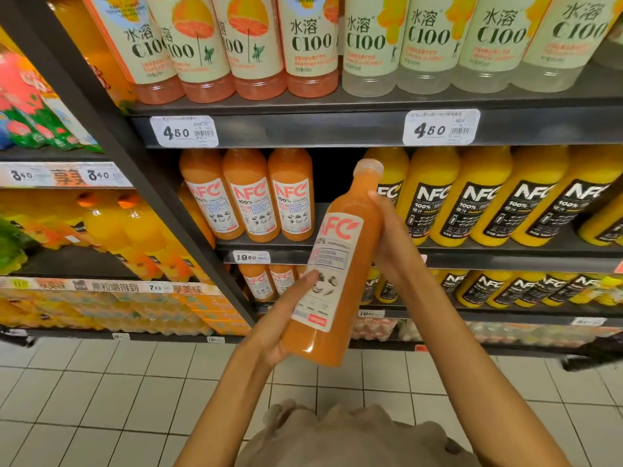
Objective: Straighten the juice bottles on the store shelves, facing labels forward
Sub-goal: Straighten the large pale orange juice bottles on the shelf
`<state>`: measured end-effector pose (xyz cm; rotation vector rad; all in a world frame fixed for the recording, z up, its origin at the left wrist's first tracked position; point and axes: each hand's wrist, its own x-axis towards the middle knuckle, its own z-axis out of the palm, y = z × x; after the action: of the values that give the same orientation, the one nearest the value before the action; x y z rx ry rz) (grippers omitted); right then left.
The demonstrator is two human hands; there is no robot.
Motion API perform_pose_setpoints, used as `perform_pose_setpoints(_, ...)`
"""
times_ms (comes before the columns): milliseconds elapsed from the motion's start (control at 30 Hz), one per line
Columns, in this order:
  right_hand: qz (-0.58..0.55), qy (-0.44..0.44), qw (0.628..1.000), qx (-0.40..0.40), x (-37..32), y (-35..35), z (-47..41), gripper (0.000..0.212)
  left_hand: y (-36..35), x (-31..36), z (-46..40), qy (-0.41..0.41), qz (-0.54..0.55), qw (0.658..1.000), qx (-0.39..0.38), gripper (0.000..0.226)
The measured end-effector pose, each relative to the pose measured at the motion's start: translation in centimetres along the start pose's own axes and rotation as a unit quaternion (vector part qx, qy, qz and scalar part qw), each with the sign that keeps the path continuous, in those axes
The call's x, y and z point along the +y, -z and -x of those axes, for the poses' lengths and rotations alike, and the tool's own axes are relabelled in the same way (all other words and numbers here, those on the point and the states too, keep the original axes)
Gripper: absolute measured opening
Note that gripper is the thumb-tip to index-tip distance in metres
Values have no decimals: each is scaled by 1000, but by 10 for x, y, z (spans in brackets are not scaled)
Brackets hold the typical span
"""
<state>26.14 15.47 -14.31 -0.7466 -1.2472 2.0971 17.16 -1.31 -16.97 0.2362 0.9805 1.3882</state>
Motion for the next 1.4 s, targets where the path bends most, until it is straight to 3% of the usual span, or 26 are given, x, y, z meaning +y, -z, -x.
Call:
perform_pose_setpoints(100,71,-9,997,4,-3,-12,-7,51,0,7,9,-15,-57,998,32,45)
perform_pose_setpoints(300,74,-143,987,12,5,-29,-27,30,8,11,25,25,28,999,-19,45)
perform_pose_setpoints(467,15,-195,980,17,15,-34,-32,23,13,25,29,25,-25,998,-52,50)
perform_pose_setpoints(600,30,-144,989,-19,11,-39,-30,25,20,25,21,30,-101,994,-25,58)
perform_pose_setpoints(767,97,-12,994,-49,12,-47,-18,30,18,7,3,-51,-282,958,34,64)
perform_pose_setpoints(967,213,120,969,-42,5,-54,4,44,36,-3,-21,-119,-335,933,60,81)
perform_pose_setpoints(1133,276,164,946,-53,5,-56,9,42,42,-9,-39,-135,-331,932,52,84)
perform_pose_setpoints(1267,278,184,943,18,16,-48,2,20,47,-12,-53,-130,-345,928,50,85)
perform_pose_setpoints(1400,247,210,943,80,18,-44,-11,11,46,1,-71,-124,-386,913,45,81)
